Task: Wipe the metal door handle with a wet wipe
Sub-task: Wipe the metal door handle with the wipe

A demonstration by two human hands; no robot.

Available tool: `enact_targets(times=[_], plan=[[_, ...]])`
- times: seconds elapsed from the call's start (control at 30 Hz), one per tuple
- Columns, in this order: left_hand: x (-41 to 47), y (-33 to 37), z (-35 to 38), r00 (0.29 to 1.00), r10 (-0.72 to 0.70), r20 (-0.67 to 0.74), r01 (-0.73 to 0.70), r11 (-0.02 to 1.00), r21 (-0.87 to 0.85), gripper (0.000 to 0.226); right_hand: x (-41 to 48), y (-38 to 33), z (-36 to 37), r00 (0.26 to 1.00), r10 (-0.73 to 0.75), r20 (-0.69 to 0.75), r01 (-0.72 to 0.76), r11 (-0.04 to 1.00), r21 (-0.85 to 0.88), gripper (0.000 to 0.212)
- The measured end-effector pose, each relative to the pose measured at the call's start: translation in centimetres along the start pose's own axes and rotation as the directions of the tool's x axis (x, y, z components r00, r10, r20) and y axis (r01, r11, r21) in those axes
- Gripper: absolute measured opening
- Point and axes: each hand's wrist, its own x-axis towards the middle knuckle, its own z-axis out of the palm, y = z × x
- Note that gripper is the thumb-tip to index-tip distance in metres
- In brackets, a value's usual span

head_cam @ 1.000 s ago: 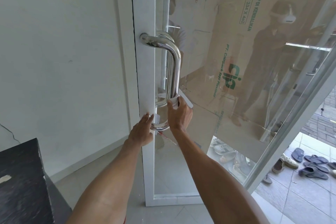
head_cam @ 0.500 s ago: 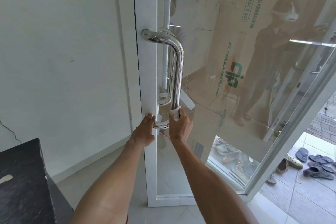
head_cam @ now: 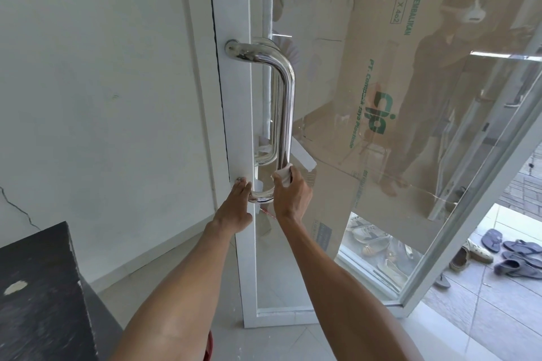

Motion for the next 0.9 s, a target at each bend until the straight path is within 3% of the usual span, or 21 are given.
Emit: enact_targets(times=[0.27, 0.57, 0.9], plan=[[0.4, -0.2, 0.5, 0.999, -0.027, -0.027, 0.026, 0.999, -0.039, 0.084, -2.1, 1.8, 1.2, 0.983, 0.176, 0.044, -0.179, 0.981, 0.080, 0.019], [0.6, -0.4, 0.6, 0.999, -0.041, 0.003, 0.041, 0.998, -0.046, 0.087, -0.9, -0.2, 0.8, 0.994, 0.107, -0.028, -0.104, 0.990, 0.095, 0.016], [1.1, -0.4, 0.5, 0.999, -0.046, 0.011, 0.047, 0.997, -0.065, 0.087, -2.0, 1.1, 3.3, 0.896, 0.442, 0.053, -0.443, 0.875, 0.194, 0.023]])
